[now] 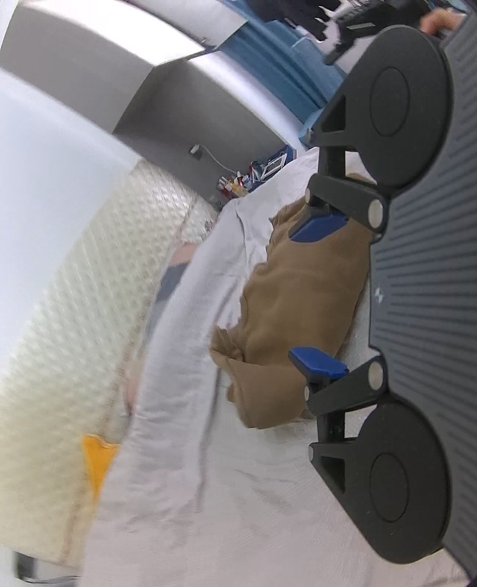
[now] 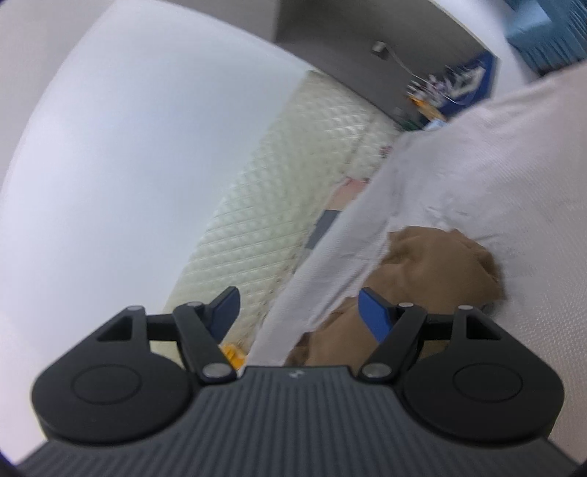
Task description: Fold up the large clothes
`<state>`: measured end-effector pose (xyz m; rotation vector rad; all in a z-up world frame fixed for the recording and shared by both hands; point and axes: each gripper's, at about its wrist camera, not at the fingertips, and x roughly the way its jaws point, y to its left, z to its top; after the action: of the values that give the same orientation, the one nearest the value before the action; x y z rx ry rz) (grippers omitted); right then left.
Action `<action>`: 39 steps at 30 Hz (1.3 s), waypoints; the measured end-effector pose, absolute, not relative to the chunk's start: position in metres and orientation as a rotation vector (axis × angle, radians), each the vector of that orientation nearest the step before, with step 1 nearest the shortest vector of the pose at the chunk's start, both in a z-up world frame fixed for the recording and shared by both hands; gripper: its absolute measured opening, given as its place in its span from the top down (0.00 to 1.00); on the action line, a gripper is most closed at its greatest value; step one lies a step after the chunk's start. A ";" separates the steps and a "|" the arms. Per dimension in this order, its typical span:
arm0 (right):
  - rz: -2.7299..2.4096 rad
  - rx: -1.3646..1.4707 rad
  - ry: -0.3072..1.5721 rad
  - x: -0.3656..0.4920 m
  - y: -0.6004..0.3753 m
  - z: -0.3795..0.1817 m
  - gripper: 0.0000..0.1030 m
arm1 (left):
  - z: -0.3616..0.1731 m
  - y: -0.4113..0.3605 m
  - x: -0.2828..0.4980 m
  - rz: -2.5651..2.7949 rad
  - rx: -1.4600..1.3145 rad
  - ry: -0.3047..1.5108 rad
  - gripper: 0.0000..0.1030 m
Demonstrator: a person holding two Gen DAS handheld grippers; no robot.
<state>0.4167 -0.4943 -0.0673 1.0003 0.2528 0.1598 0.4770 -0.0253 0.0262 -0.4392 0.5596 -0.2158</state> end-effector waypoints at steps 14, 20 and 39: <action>0.222 0.578 0.249 0.260 -0.406 0.038 0.28 | 0.126 -0.036 0.281 -0.239 -0.232 0.406 0.33; 0.238 0.429 0.225 0.198 -0.372 0.047 0.28 | 0.125 -0.048 0.211 -0.245 -0.146 0.371 0.33; 0.154 0.195 0.256 0.163 -0.318 -0.056 0.28 | 0.015 -0.076 0.168 -0.227 -0.049 0.353 0.33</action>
<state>0.1635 -0.3182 -0.0562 0.1950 0.2558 0.1544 0.1680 -0.0755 0.0146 -0.0492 0.3525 -0.2266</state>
